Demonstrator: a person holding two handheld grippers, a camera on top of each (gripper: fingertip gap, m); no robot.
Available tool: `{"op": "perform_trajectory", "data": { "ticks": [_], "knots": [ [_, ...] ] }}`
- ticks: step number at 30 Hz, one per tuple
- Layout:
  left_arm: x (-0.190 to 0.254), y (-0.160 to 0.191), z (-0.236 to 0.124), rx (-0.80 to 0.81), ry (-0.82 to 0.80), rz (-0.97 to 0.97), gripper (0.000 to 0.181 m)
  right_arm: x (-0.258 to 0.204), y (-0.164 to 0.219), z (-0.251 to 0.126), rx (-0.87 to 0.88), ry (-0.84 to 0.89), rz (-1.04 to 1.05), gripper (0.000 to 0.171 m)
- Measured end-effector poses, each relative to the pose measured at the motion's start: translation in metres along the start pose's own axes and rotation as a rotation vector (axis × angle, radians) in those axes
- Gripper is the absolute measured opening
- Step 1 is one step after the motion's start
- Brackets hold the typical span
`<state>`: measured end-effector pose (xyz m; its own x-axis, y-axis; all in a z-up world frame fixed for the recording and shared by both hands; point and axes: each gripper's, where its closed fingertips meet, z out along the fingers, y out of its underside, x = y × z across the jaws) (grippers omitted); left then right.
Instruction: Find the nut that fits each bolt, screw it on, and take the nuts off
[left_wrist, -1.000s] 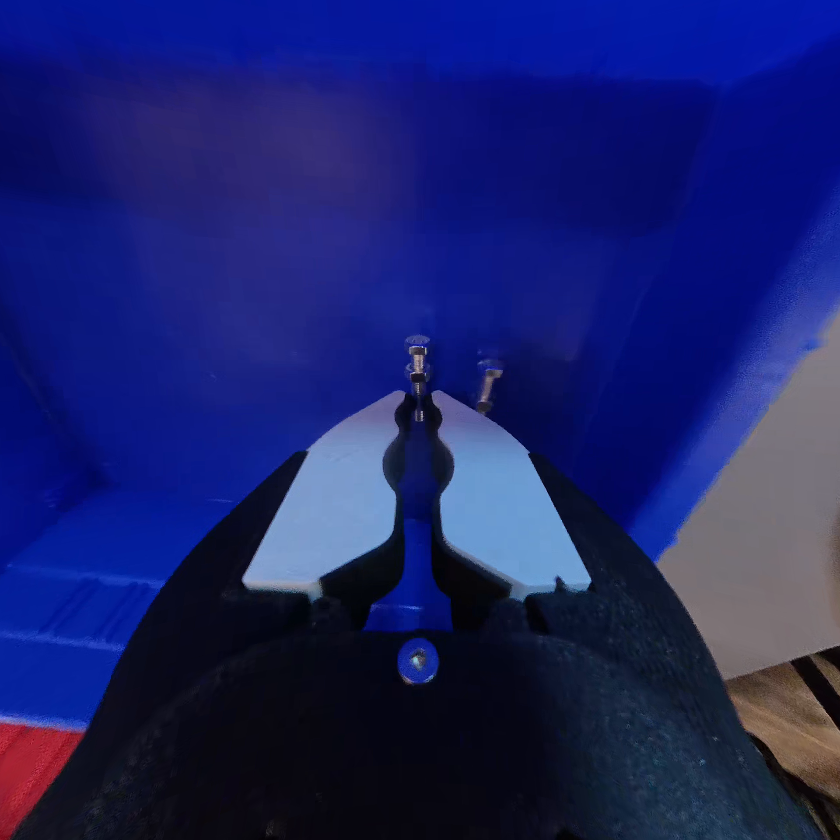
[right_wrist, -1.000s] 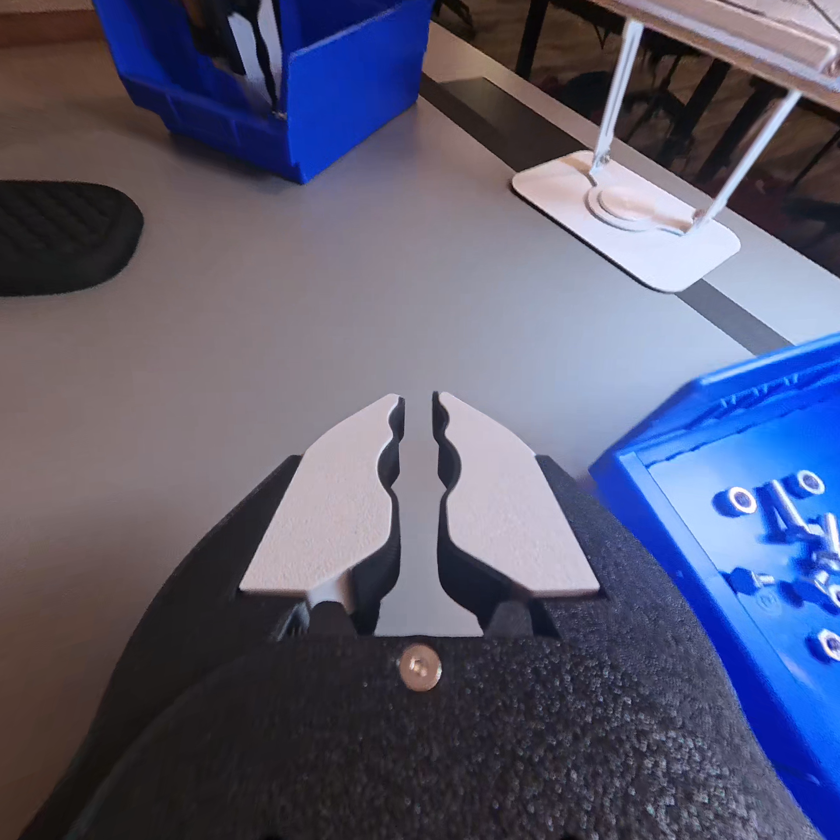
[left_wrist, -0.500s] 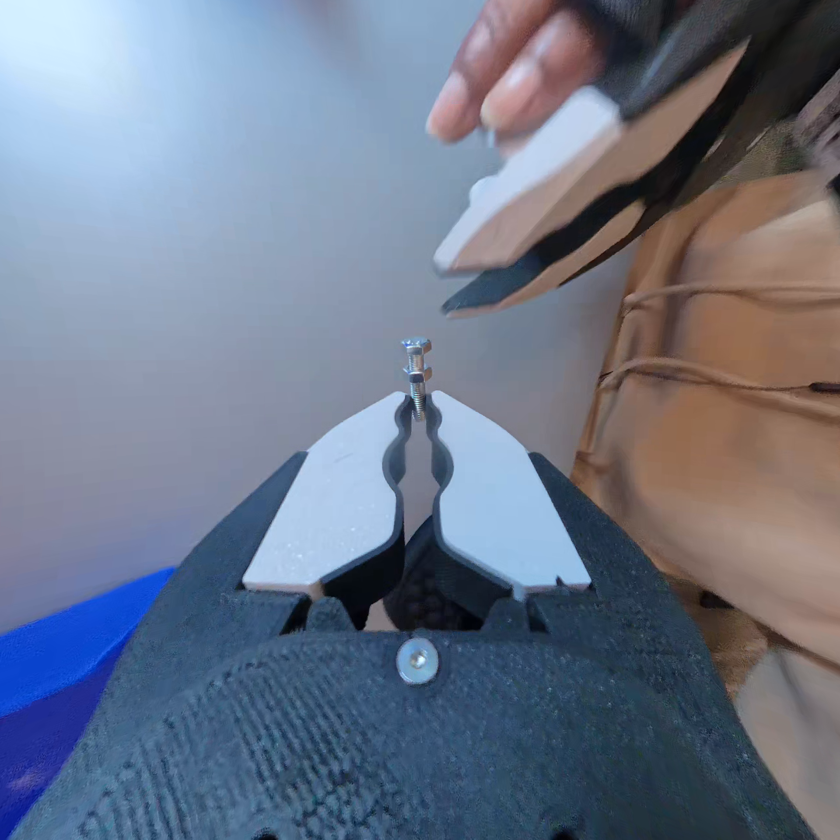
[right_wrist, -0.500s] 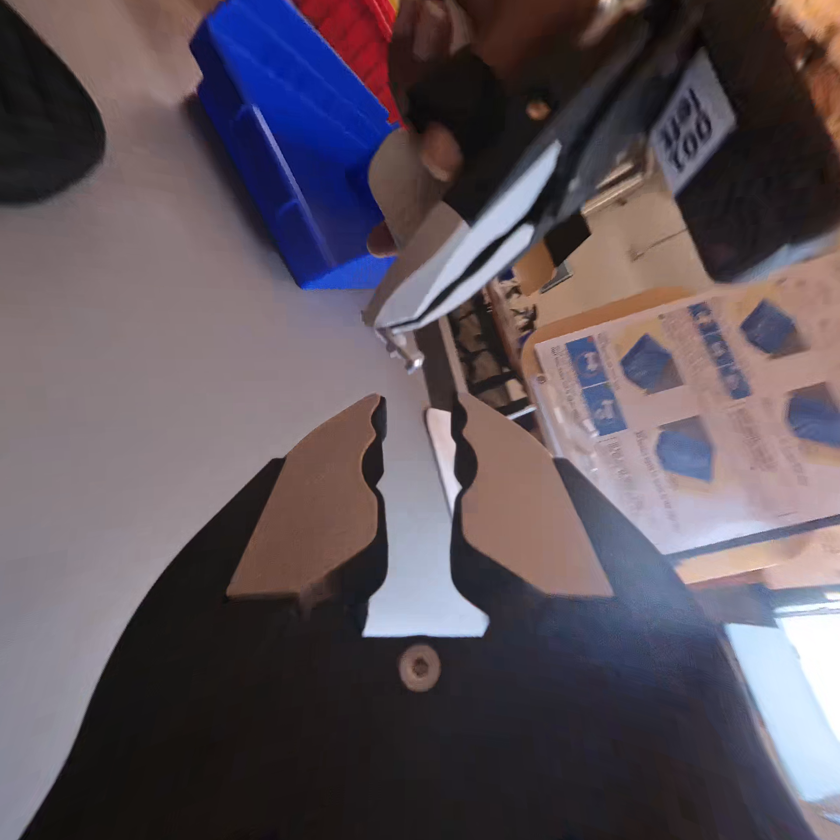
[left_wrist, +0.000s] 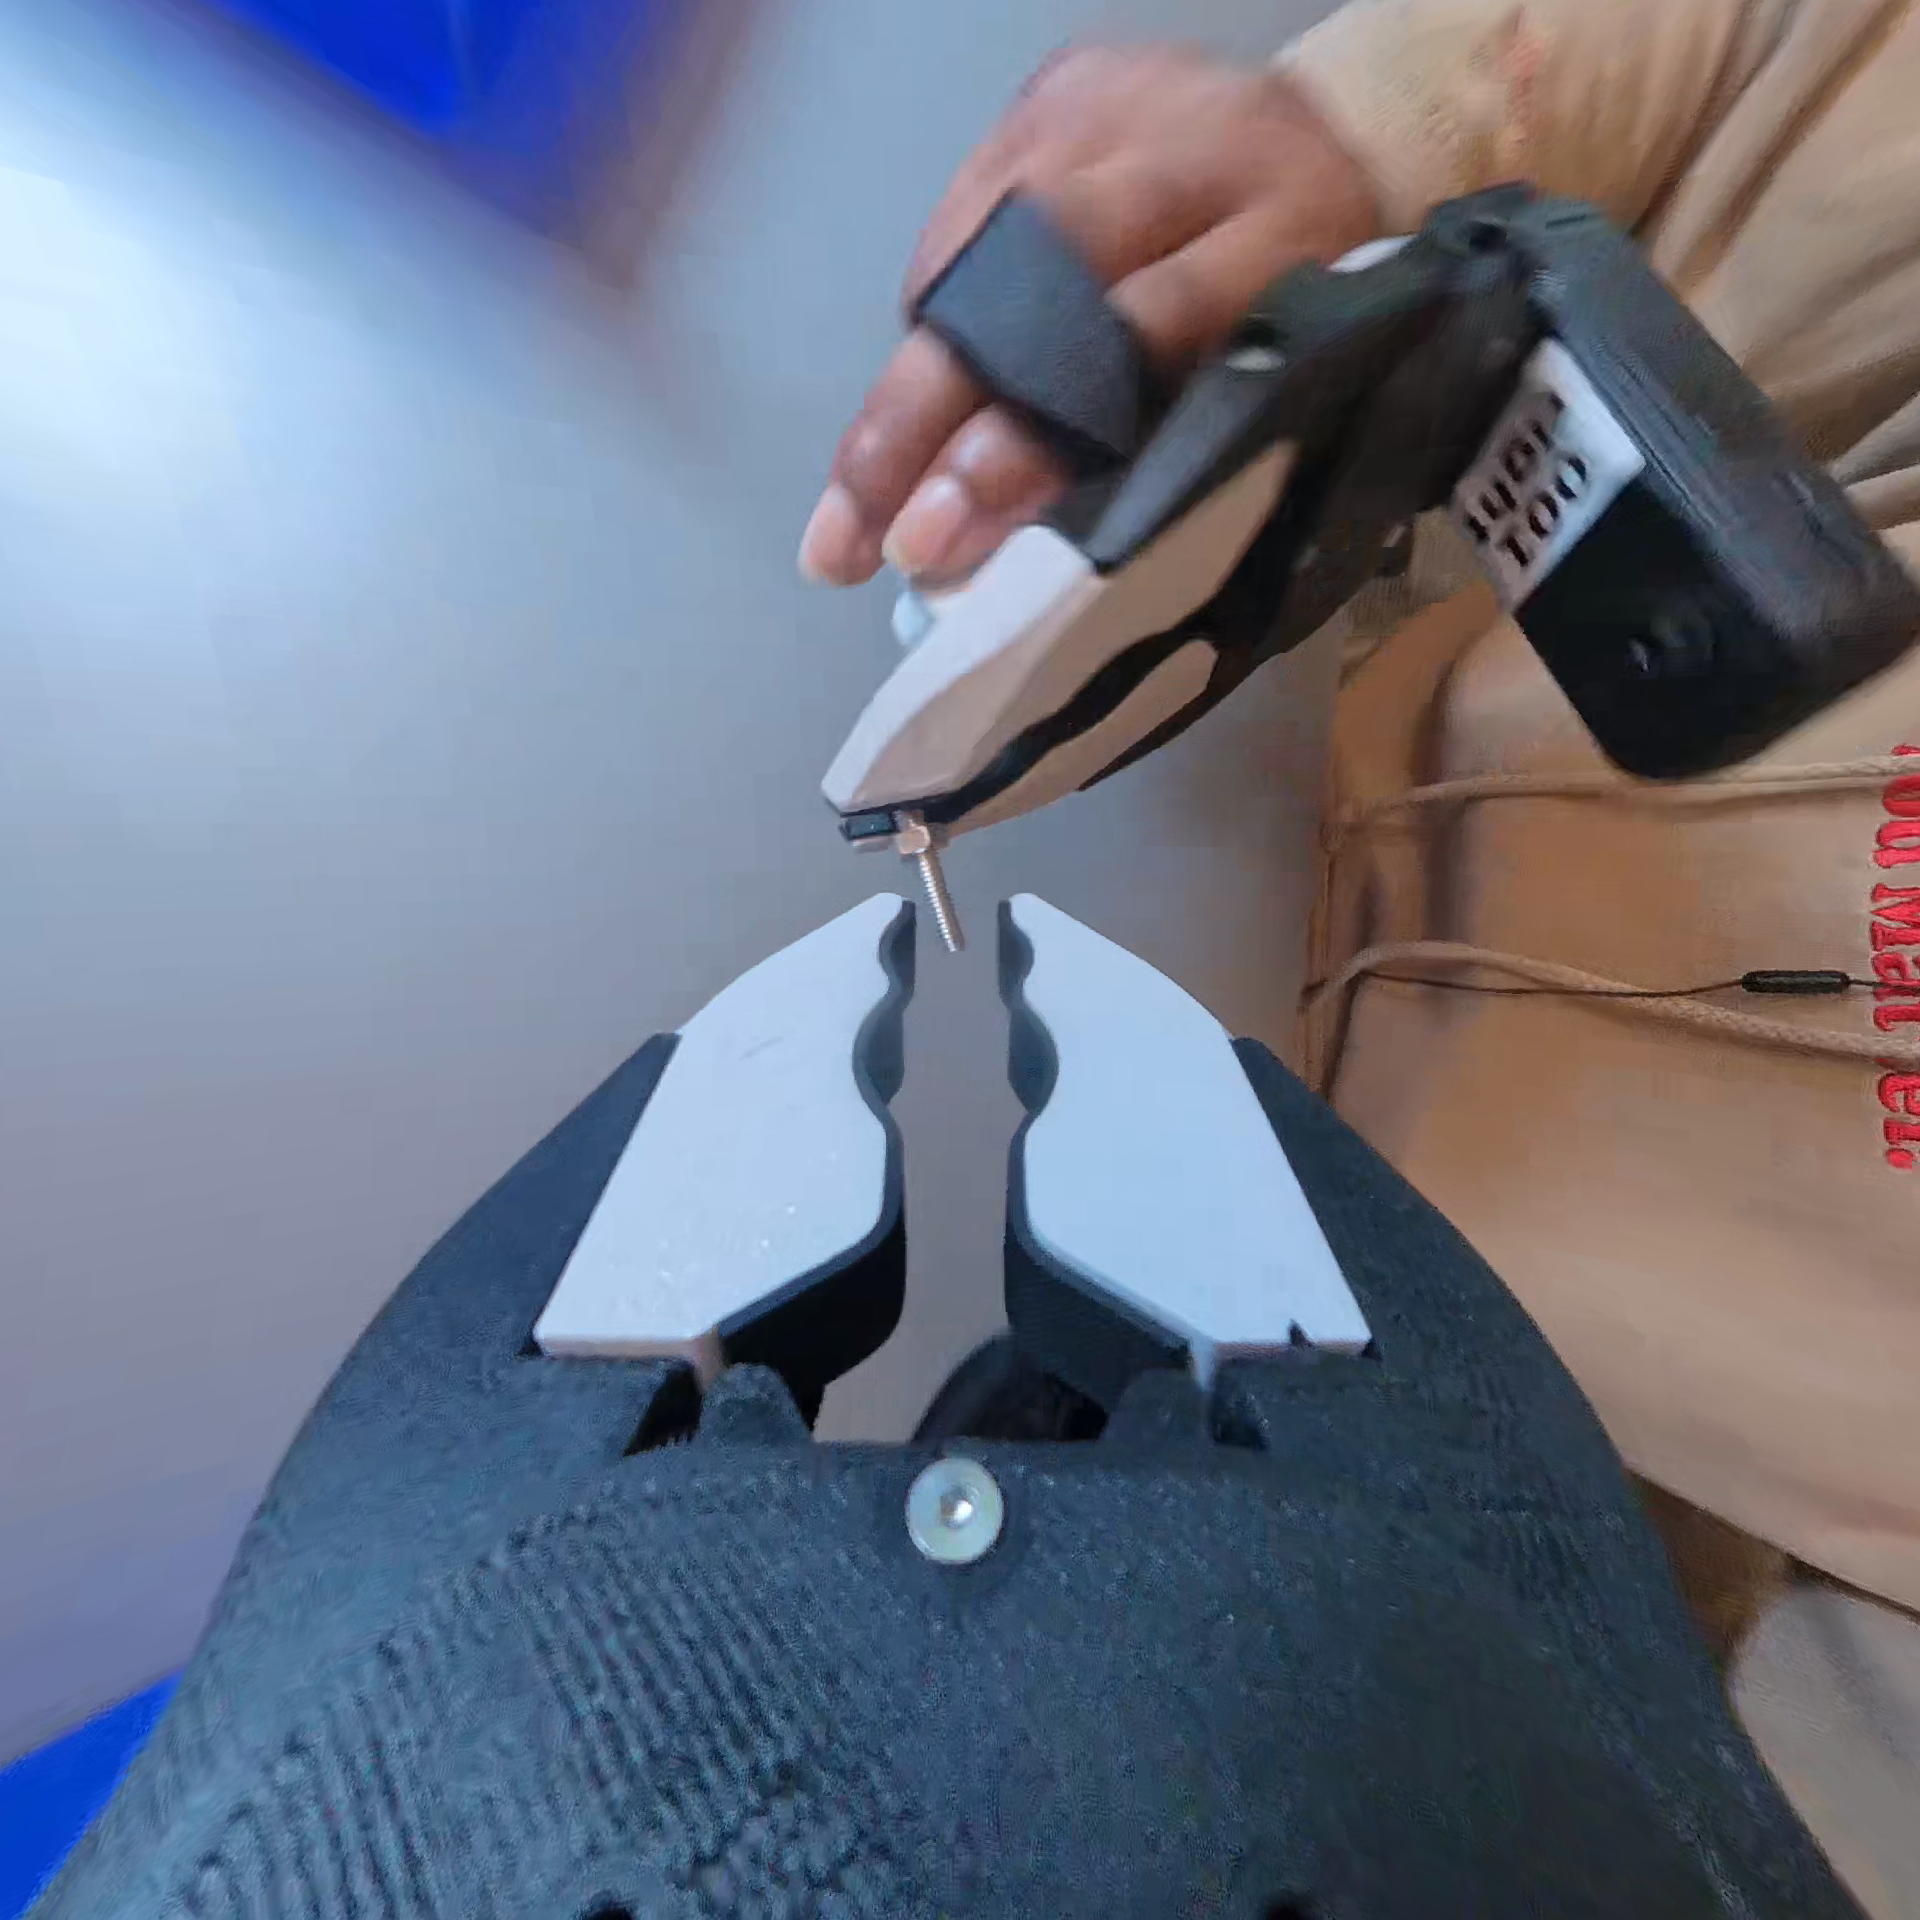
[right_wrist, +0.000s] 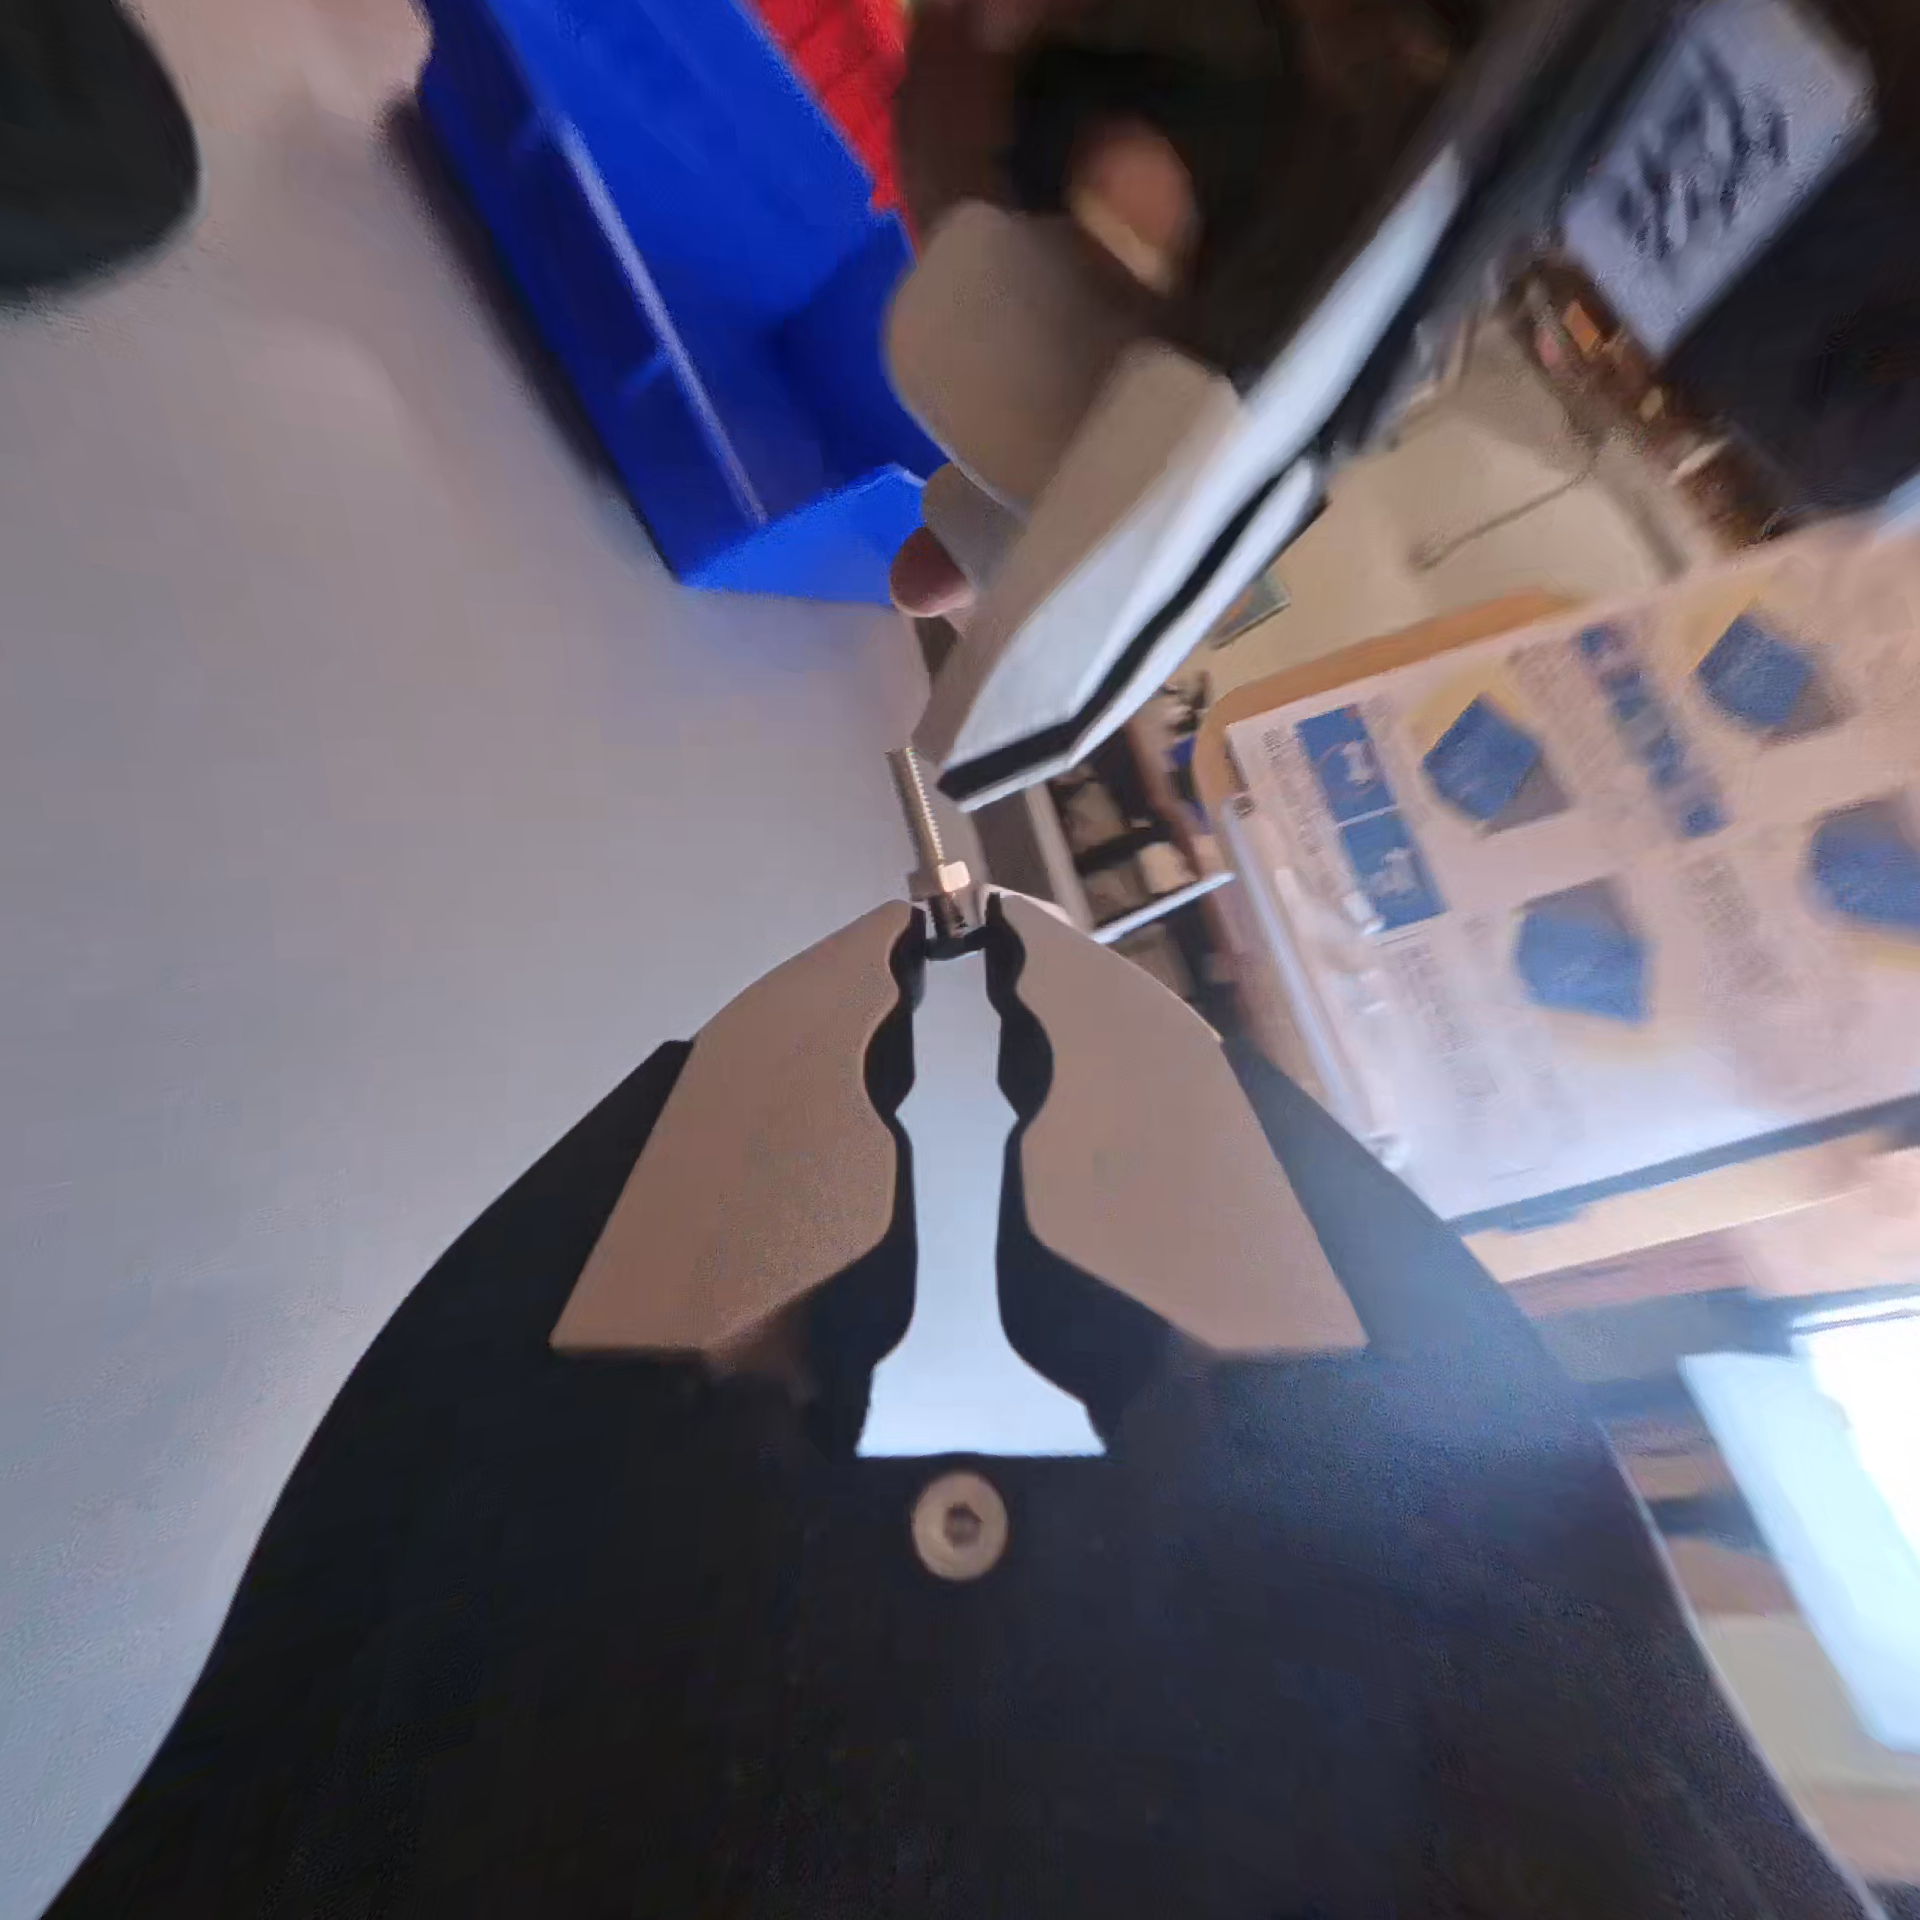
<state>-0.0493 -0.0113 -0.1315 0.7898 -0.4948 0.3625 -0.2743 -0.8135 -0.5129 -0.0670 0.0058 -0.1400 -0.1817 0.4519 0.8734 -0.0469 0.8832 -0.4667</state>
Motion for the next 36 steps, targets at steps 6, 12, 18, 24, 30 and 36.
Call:
{"op": "perform_trajectory", "data": {
  "ticks": [6,12,18,24,30,36],
  "knots": [
    [0.025,-0.027,-0.025,0.438,-0.215,0.37,0.025,0.016,-0.017,-0.026,0.233,-0.276,0.847,0.01],
    [0.059,-0.032,-0.02,0.705,-0.191,0.449,0.017,0.006,-0.041,-0.044,0.368,-0.463,1.176,0.011],
    [0.058,-0.029,-0.011,0.692,-0.086,0.38,0.005,-0.002,-0.051,-0.046,0.399,-0.507,1.208,0.011],
    [0.042,-0.028,-0.004,0.687,-0.085,0.257,0.005,-0.012,-0.035,-0.036,0.291,-0.407,1.019,0.018],
    [0.036,-0.025,-0.001,0.668,-0.094,0.243,0.006,-0.015,-0.031,-0.032,0.263,-0.394,1.019,0.015],
    [0.031,-0.026,-0.001,0.676,-0.112,0.198,0.006,-0.013,-0.026,-0.029,0.254,-0.389,1.079,0.011]
  ]
}}
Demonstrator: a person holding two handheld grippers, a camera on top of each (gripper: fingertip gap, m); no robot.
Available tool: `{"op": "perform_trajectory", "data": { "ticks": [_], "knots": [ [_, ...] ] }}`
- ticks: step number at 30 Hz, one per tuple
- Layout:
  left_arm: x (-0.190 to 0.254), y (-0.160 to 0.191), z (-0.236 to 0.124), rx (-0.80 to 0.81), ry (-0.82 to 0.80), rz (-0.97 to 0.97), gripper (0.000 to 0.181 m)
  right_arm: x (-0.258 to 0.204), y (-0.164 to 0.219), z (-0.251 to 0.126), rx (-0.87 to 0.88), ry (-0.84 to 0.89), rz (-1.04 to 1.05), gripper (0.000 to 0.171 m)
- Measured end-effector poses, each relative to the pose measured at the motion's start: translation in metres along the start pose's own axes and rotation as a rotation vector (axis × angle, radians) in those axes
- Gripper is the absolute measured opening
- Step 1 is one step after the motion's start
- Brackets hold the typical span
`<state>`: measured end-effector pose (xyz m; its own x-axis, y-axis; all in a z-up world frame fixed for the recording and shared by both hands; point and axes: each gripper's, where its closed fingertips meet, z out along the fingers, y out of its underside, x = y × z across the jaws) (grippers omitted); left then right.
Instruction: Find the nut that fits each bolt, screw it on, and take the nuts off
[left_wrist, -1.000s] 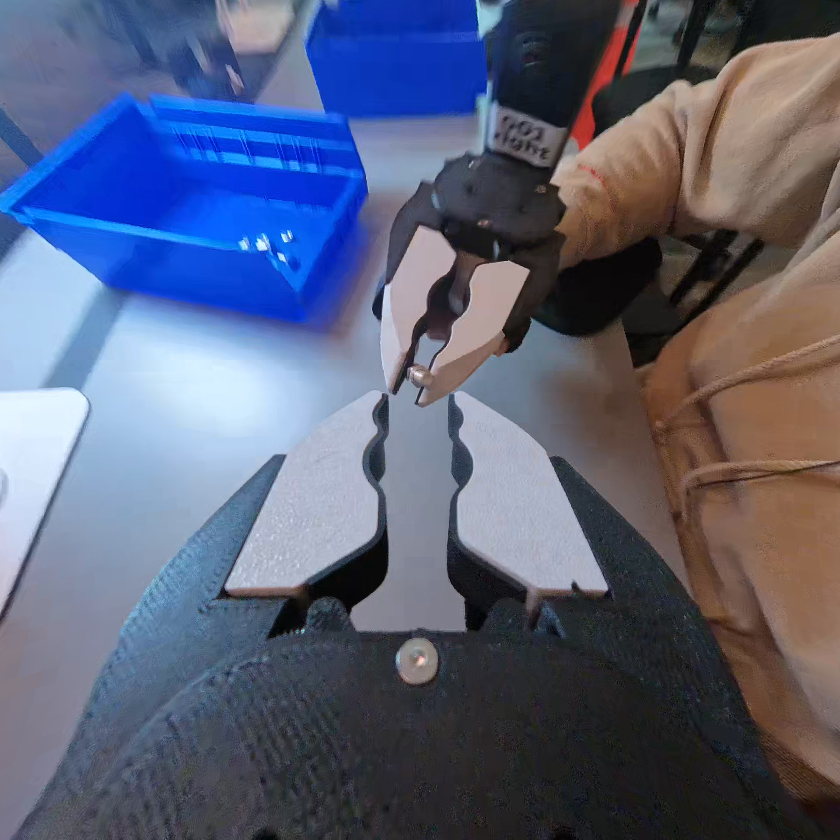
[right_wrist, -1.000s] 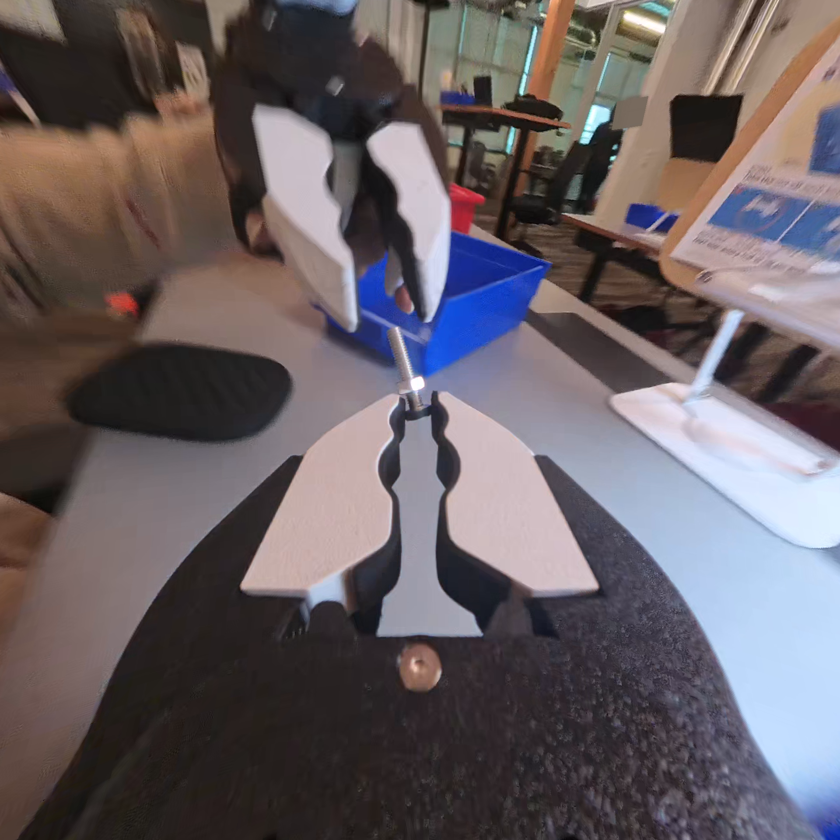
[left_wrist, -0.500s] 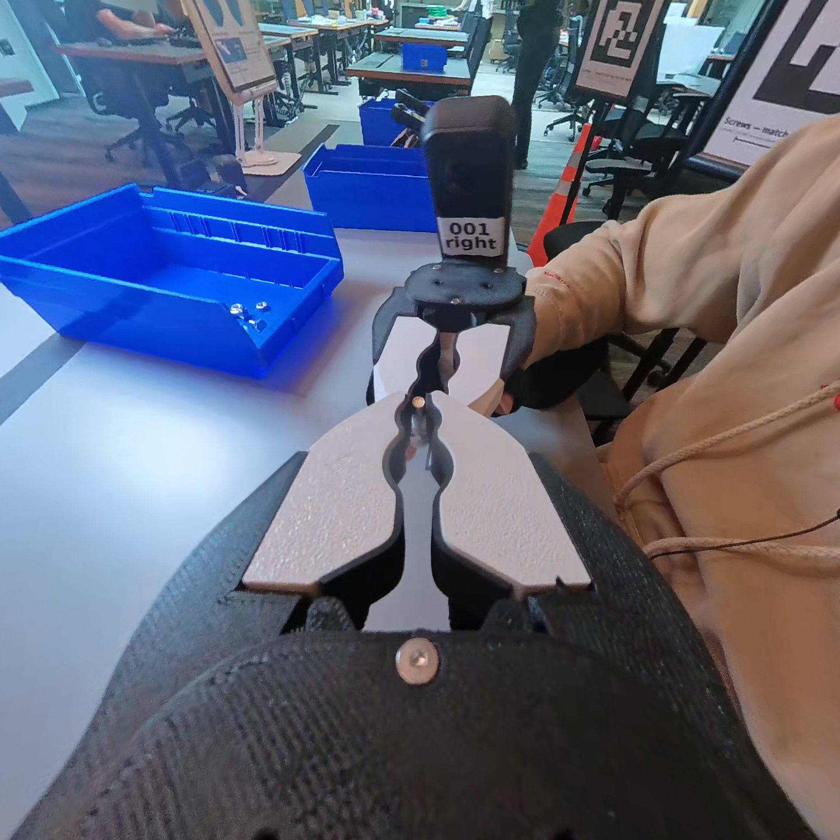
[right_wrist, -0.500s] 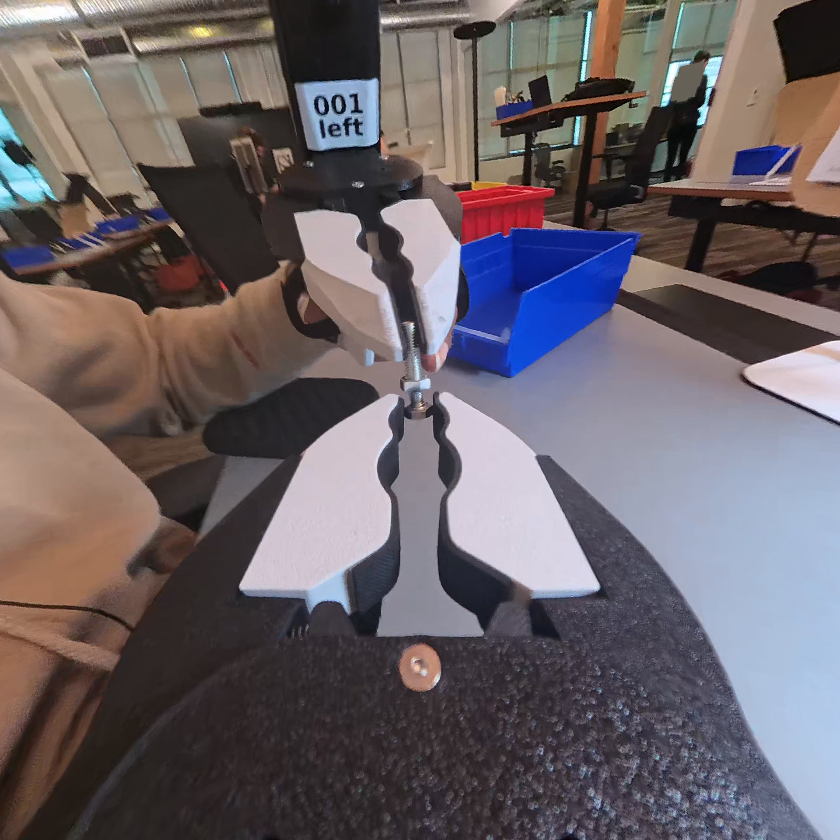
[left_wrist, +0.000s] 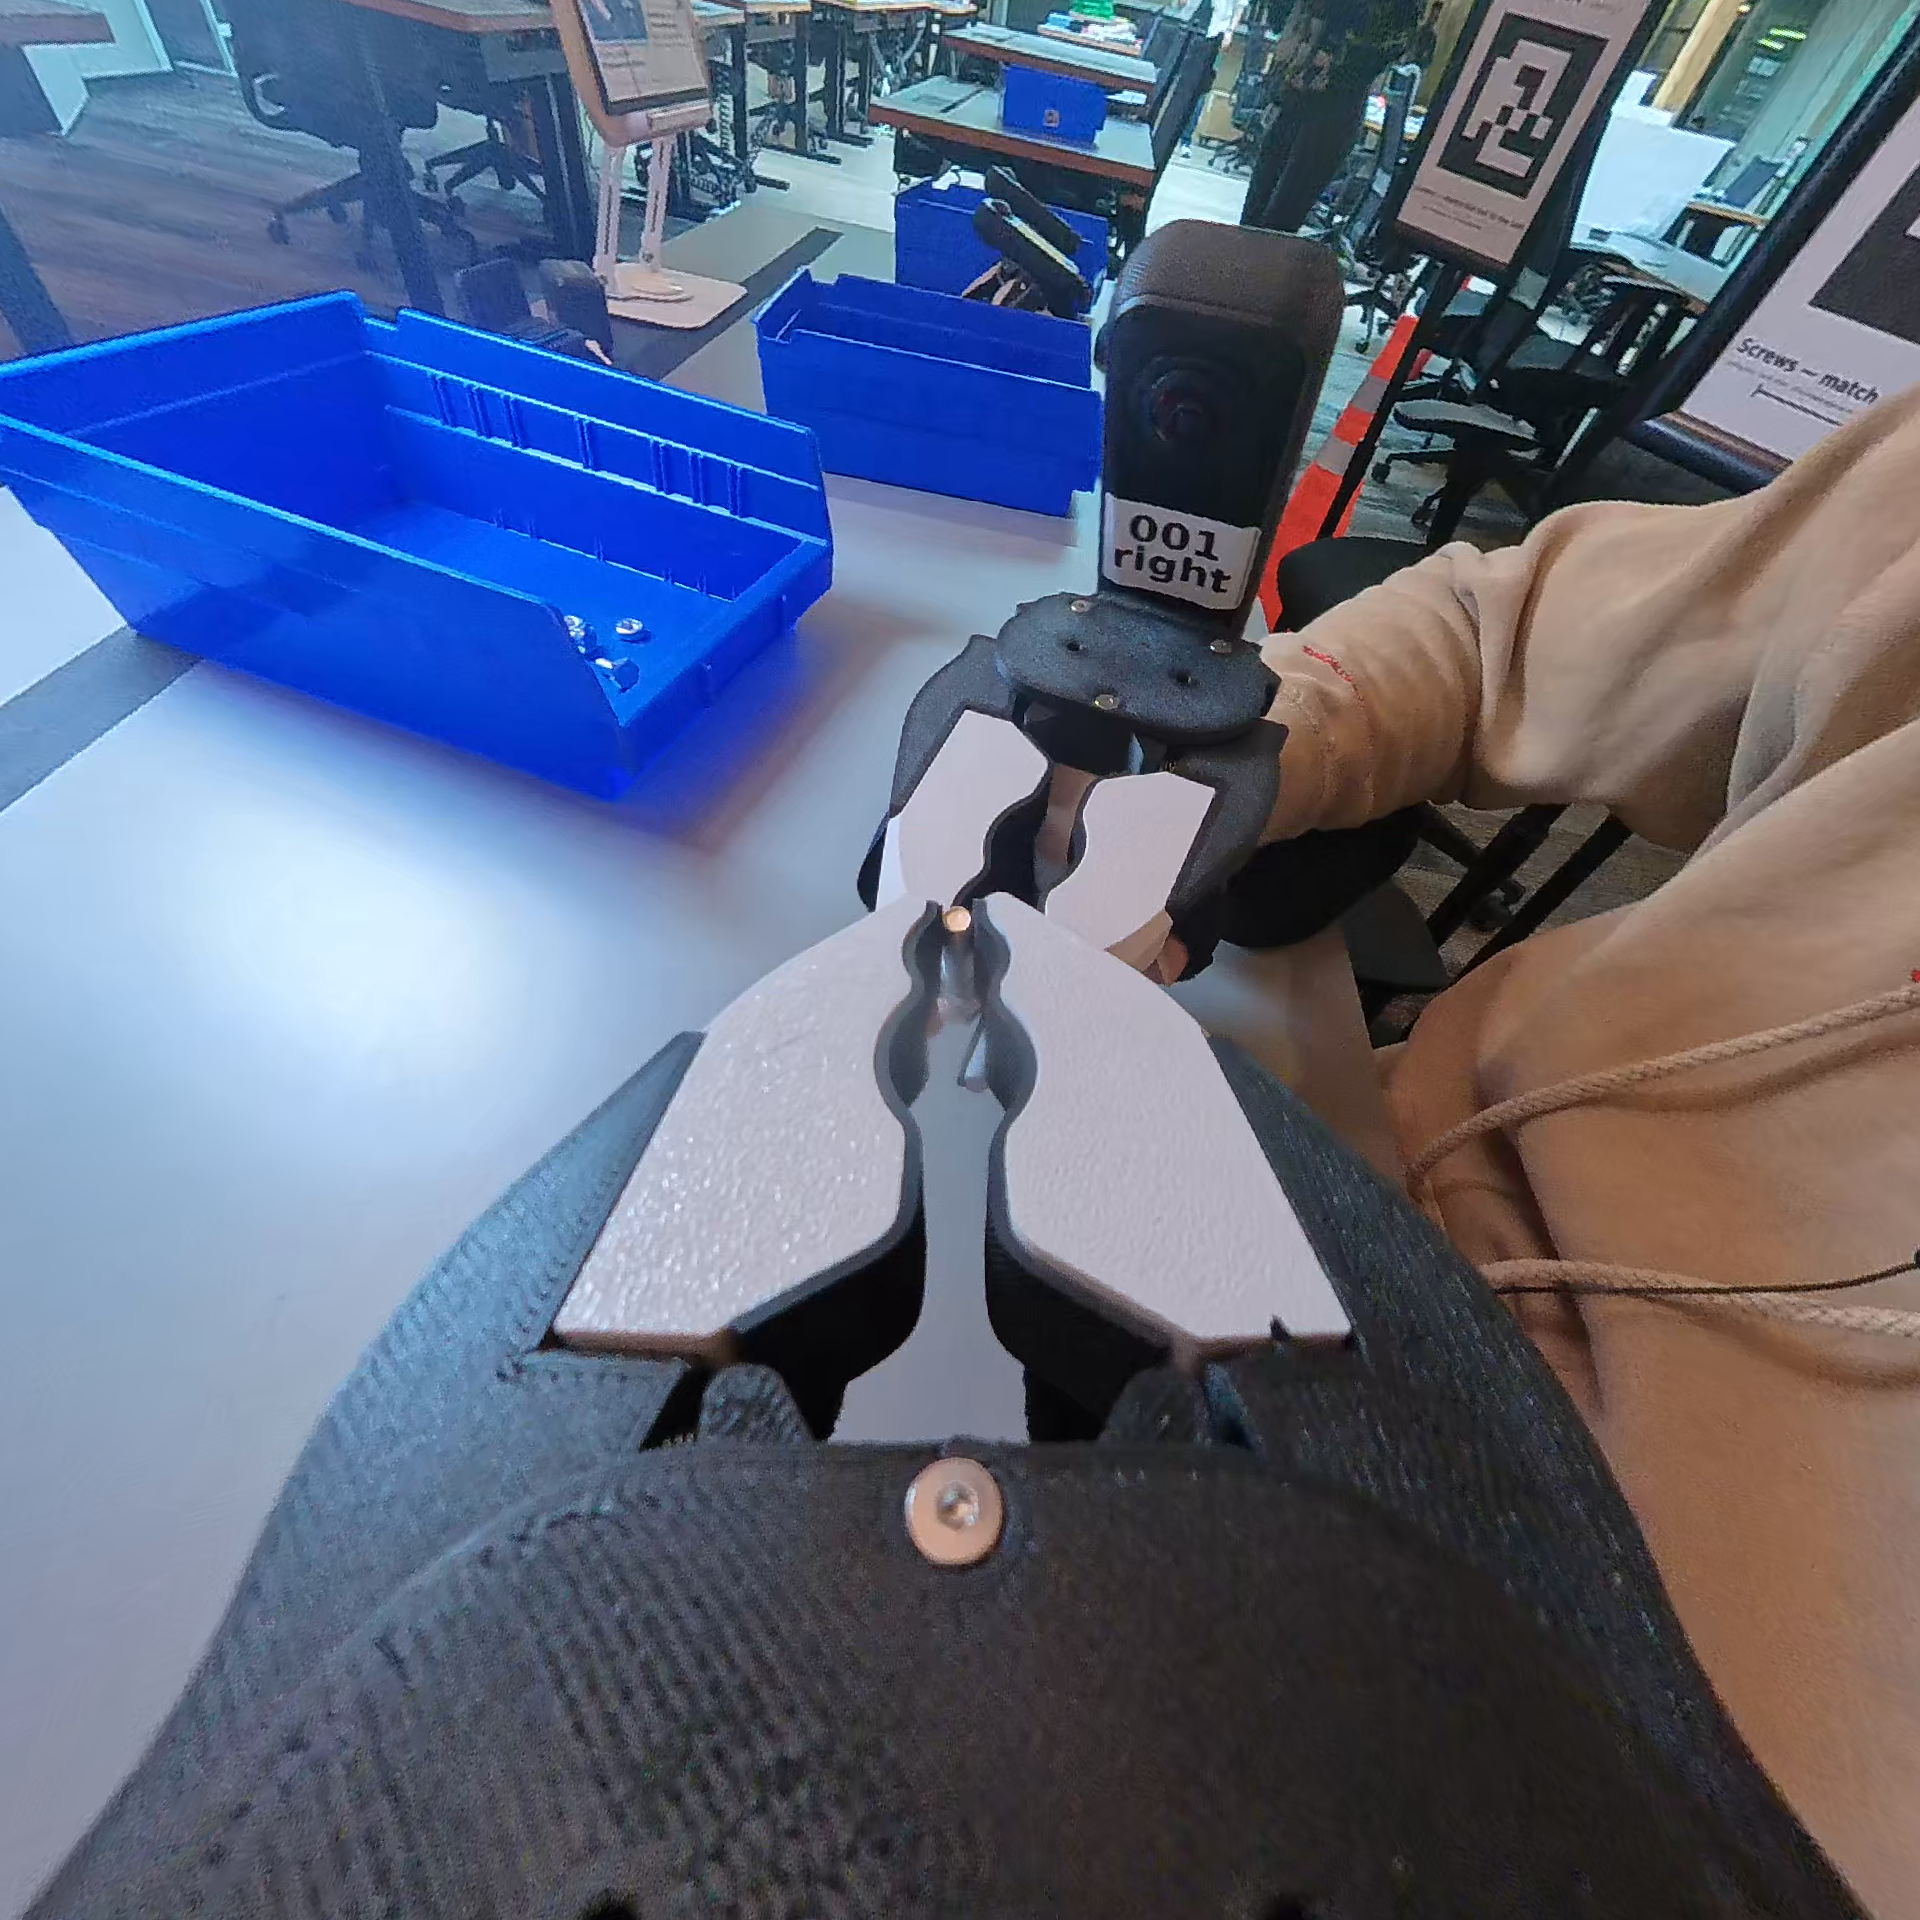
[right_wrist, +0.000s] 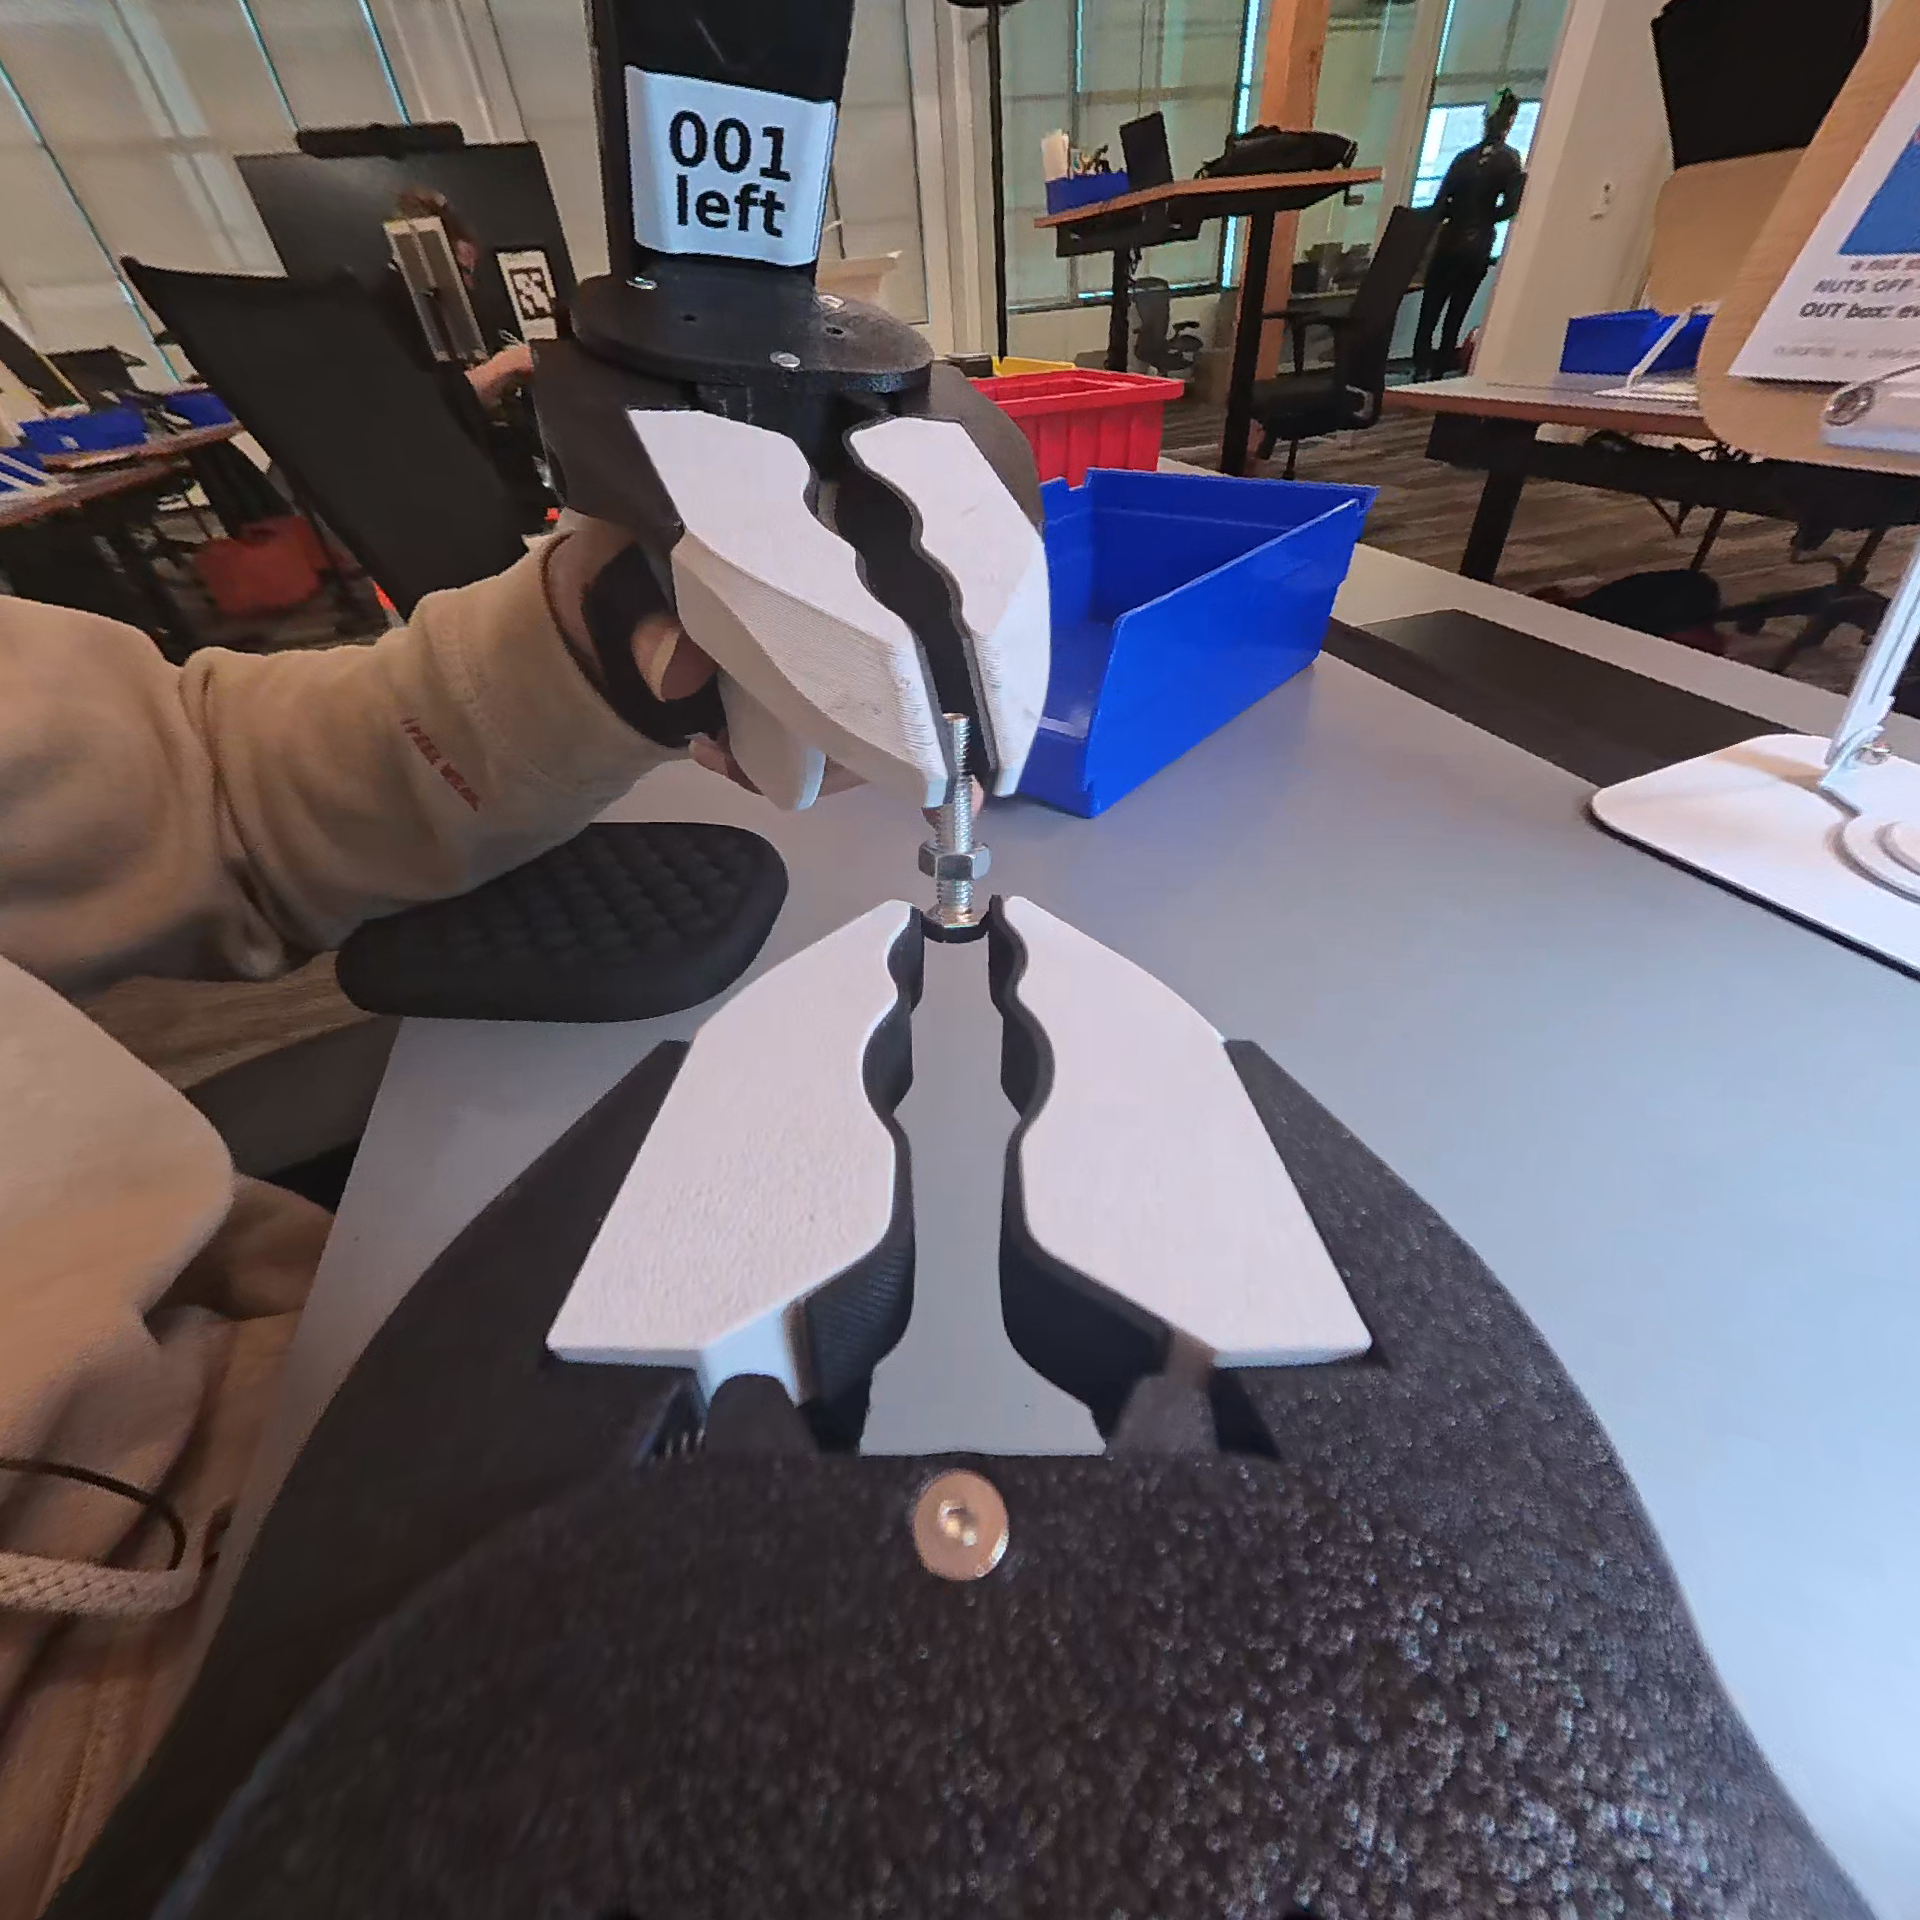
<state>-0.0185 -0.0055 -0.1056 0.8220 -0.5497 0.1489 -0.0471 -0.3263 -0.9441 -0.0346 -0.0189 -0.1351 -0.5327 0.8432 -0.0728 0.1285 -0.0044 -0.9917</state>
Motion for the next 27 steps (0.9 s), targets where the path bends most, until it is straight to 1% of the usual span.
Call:
{"op": "perform_trajectory", "data": {
  "ticks": [8,10,12,13,15,17,19,21,23,25,26,27],
  "knots": [
    [-0.012,-0.002,0.005,0.022,-0.096,-0.063,0.005,0.013,0.001,0.001,-0.018,0.109,-0.032,0.01],
    [-0.012,-0.002,0.006,0.028,-0.104,-0.071,0.005,0.014,0.002,0.001,-0.028,0.124,-0.045,0.01],
    [-0.009,-0.006,0.005,0.07,-0.091,-0.052,0.006,0.013,-0.001,-0.001,-0.011,0.11,-0.04,0.01],
    [-0.007,-0.009,0.004,0.096,-0.077,-0.034,0.008,0.011,-0.003,-0.002,0.002,0.09,-0.028,0.01],
    [-0.006,-0.013,0.001,0.15,-0.065,-0.005,0.022,0.006,-0.011,-0.005,0.05,0.036,-0.014,0.01],
    [-0.005,-0.013,0.0,0.176,-0.054,0.022,0.03,0.0,-0.016,-0.008,0.085,-0.005,-0.008,0.01],
    [0.001,-0.014,0.001,0.198,-0.026,0.04,0.035,-0.002,-0.017,-0.009,0.088,-0.016,-0.006,0.01],
    [0.008,-0.014,0.004,0.197,-0.003,0.06,0.037,-0.004,-0.018,-0.009,0.099,-0.041,0.011,0.01],
    [0.014,-0.006,0.009,0.148,0.028,0.069,0.035,-0.003,-0.019,-0.011,0.105,-0.05,0.022,0.01],
    [0.018,-0.005,0.009,0.153,0.041,0.081,0.037,0.003,-0.021,-0.013,0.111,-0.042,0.064,0.01],
    [0.026,-0.005,0.006,0.158,0.091,0.097,0.017,0.009,-0.022,-0.015,0.118,-0.027,0.092,0.01],
    [0.035,-0.009,0.002,0.193,0.148,0.096,0.012,0.016,-0.022,-0.017,0.122,-0.009,0.115,0.01]
  ]
}}
